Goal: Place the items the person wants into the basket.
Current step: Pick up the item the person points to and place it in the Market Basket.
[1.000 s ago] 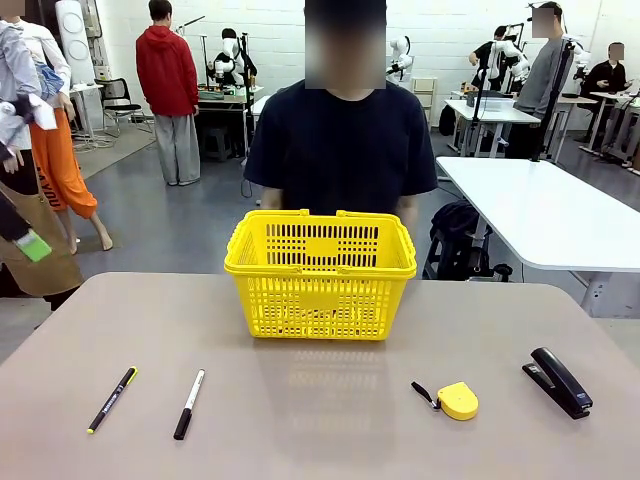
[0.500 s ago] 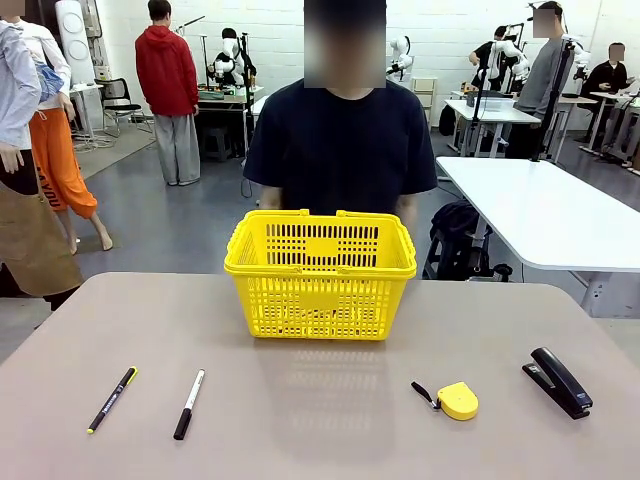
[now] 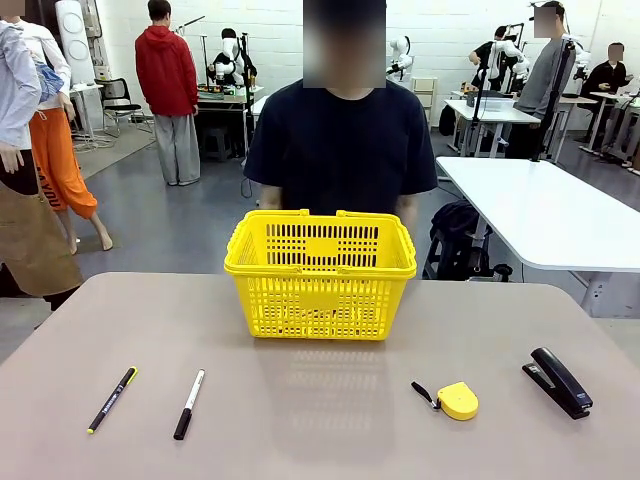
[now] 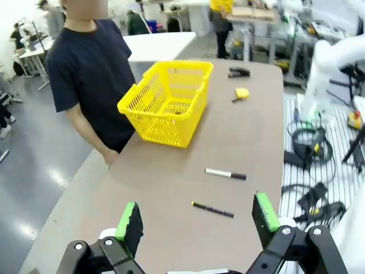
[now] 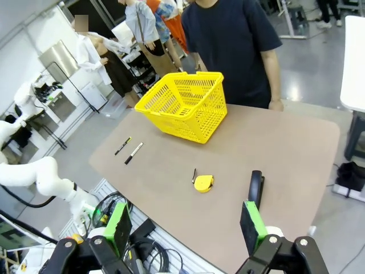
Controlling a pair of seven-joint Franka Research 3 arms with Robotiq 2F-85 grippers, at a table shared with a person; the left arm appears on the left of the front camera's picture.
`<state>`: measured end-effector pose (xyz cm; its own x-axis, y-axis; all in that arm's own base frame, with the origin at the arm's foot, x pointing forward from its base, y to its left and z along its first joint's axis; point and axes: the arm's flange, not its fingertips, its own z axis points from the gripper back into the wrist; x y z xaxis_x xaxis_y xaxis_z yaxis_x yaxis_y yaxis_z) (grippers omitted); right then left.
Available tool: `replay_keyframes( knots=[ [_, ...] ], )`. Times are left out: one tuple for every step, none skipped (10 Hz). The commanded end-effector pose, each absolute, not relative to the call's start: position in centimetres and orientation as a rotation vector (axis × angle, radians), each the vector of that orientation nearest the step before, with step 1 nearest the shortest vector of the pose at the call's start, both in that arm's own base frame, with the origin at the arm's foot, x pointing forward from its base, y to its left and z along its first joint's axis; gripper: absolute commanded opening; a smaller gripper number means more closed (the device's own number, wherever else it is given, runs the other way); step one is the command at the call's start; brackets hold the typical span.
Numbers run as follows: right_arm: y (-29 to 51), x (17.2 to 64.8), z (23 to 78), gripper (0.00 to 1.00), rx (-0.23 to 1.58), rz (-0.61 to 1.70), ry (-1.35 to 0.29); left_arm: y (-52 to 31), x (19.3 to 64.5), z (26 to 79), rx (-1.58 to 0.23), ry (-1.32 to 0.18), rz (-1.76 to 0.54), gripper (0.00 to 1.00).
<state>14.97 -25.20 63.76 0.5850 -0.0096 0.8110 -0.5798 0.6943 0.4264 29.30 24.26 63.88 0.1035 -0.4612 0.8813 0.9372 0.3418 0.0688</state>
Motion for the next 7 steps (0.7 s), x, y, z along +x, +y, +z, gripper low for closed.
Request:
replay_keyframes(
  knots=[
    [-25.1,15.1,63.9,1.00,0.759,0.391,-0.915,24.2,28.7,63.7,-0.475,-0.920,-1.234,1.00],
    [-25.1,15.1,63.9,1.00,0.759,0.391,-0.915,23.9,28.3,63.0,-0.467,-0.901,-1.265,1.00],
    [-25.1,15.1,63.9,1.00,0.759,0.391,-0.915,23.7,27.9,62.7,-0.489,-0.907,-1.272,1.00],
    [-25.1,15.1,63.9,1.00,0.759,0.391,-0.915,23.7,27.6,62.6,-0.497,-0.909,-1.267,1.00],
    [-25.1,15.1,63.9,1.00,0.759,0.391,-0.915,23.5,27.3,62.7,-0.503,-0.926,-1.225,1.00],
    [-25.1,15.1,63.9,1.00,0.759,0.391,-0.915,23.3,26.8,62.7,-0.510,-0.953,-1.164,1.00],
    [-25.1,15.1,63.9,1.00,0.759,0.391,-0.915,24.1,27.8,62.9,-0.499,-0.899,-1.246,1.00]
  ],
)
